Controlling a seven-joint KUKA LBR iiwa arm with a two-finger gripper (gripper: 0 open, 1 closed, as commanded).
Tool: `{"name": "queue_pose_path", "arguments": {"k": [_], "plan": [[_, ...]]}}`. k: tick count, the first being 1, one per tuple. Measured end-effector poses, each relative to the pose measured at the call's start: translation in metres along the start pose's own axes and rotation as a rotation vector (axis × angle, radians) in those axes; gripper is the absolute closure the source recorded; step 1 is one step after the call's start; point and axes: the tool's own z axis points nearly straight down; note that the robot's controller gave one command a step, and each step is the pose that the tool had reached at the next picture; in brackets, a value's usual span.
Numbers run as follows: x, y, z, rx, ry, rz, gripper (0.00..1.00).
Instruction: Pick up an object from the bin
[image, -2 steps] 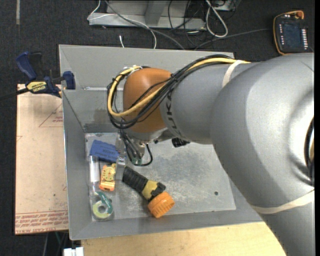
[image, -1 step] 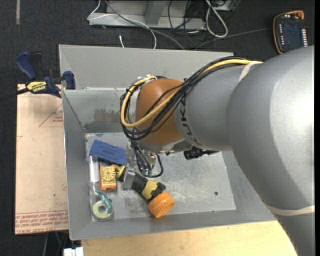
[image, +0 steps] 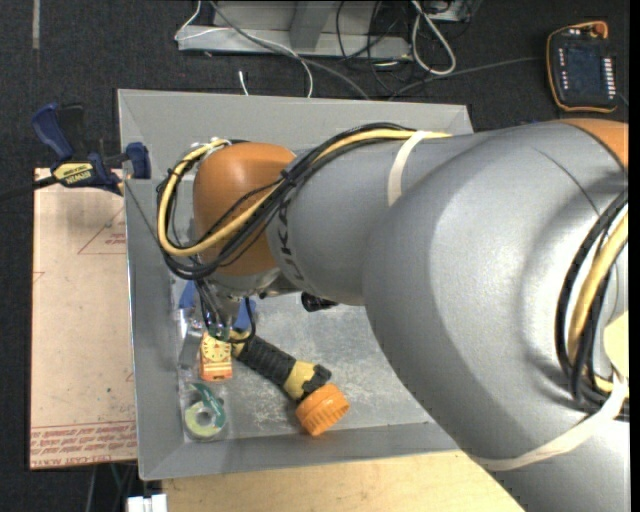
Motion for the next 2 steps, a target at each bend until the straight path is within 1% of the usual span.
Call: {"name": "queue_pose_path", "arguments": {"k": [1, 2], "plan": [[0.004, -0.089, 0.026, -0.001, -0.011, 0.076, 0.0], [0.01, -0.041, 0.024, -0.01, -0.017, 0.252, 1.0]]}}
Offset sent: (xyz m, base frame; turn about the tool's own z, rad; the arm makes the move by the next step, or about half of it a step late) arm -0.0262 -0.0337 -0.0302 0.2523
